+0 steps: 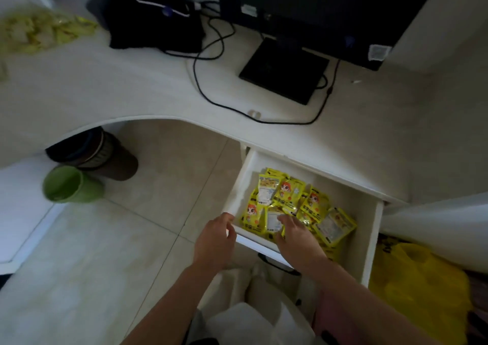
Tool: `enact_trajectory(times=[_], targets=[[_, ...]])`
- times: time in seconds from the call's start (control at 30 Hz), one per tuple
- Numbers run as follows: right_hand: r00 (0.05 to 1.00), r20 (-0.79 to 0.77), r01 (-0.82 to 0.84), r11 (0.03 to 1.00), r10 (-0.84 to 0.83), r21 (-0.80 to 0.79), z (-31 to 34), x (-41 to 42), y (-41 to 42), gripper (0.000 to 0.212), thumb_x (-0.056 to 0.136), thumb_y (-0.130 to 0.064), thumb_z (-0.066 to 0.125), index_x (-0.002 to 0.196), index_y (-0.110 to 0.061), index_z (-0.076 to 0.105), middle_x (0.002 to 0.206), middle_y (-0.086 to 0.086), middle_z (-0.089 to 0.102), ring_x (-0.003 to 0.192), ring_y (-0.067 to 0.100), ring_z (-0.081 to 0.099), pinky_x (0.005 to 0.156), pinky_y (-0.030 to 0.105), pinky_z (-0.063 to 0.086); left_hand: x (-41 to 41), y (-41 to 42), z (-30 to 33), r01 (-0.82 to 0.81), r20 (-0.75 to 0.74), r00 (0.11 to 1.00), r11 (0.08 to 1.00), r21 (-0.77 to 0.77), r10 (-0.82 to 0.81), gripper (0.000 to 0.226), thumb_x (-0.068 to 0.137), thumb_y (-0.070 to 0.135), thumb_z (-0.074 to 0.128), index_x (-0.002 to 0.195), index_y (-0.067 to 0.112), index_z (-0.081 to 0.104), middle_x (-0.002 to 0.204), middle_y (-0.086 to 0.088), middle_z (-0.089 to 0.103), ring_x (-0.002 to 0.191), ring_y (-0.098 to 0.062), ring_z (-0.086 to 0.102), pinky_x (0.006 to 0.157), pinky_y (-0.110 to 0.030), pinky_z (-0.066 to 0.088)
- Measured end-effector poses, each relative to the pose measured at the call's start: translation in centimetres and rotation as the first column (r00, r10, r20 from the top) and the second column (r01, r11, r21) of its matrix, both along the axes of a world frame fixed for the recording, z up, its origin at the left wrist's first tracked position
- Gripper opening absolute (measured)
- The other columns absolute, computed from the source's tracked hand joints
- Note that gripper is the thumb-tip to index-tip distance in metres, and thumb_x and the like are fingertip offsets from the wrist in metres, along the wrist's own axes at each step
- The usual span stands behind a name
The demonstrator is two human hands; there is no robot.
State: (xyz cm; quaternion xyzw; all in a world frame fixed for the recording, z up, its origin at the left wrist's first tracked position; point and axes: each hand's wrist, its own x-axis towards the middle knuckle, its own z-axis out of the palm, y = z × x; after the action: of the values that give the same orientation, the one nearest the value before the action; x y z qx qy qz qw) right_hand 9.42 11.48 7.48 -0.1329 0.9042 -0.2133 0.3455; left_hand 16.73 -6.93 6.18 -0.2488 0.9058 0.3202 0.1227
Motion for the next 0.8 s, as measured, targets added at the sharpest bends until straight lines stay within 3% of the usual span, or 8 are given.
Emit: enact_trajectory(times=[0.13,0.23,0.33,0.47,0.8], targets=[[0.973,-0.114,-0.197,0.980,0.200,0.038,1.3,-0.1,-4.8,0.042,0.097,-0.027,0.043,0.137,-0.018,0.035,0.134,0.004,0.046,0.121,0.025,0.049,0.090,0.034,0.044,2.3,-2.9,0.8,-0.106,-0.026,0.994,0.994,-0.035,0.105,0.025,0.095,0.024,0.046,0.118,0.026,0.056,0.105,0.002,0.064,0.095,-0.014,0.061,0.081,-0.033,0.053],[0.935,-0.168,-0.314,0.949,0.313,0.023,1.4,0.4,-8.7,0.043,0.097,-0.027,0.043,0.138,-0.017,0.036,0.134,0.005,0.047,0.122,0.024,0.048,0.097,0.033,0.044,4.1,-5.8,1.4,-0.191,-0.042,0.981,0.979,-0.073,0.189,0.027,0.096,0.024,0.046,0.121,0.026,0.056,0.108,0.003,0.063,0.095,-0.011,0.060,0.082,-0.027,0.052],[0.907,-0.145,-0.397,0.917,0.396,0.018,1.7,0.9,-13.1,0.041,0.096,-0.029,0.040,0.135,-0.017,0.037,0.133,0.005,0.047,0.120,0.025,0.048,0.099,0.041,0.042,5.8,-9.5,1.9,-0.271,-0.061,0.962,0.957,-0.104,0.266,0.027,0.097,0.024,0.046,0.121,0.027,0.057,0.109,0.004,0.064,0.093,-0.009,0.060,0.082,-0.023,0.051],[0.872,-0.171,-0.464,0.886,0.459,0.012,2.4,2.0,-19.0,0.042,0.096,-0.027,0.040,0.137,-0.018,0.037,0.133,0.003,0.046,0.120,0.024,0.048,0.097,0.036,0.042,7.9,-15.1,2.8,-0.388,-0.055,0.922,0.912,-0.135,0.384,0.027,0.097,0.024,0.045,0.122,0.026,0.056,0.109,0.001,0.063,0.091,-0.011,0.061,0.082,-0.024,0.052],[0.832,-0.216,-0.526,0.850,0.511,-0.017,2.8,3.8,-34.8,0.037,0.095,-0.026,0.041,0.131,-0.014,0.044,0.122,0.006,0.055,0.105,0.021,0.053,0.090,0.033,0.047,11.9,-29.9,3.9,-0.470,-0.091,0.883,0.864,-0.181,0.461,0.027,0.095,0.024,0.047,0.120,0.025,0.057,0.108,0.003,0.066,0.098,-0.012,0.061,0.079,-0.026,0.052]])
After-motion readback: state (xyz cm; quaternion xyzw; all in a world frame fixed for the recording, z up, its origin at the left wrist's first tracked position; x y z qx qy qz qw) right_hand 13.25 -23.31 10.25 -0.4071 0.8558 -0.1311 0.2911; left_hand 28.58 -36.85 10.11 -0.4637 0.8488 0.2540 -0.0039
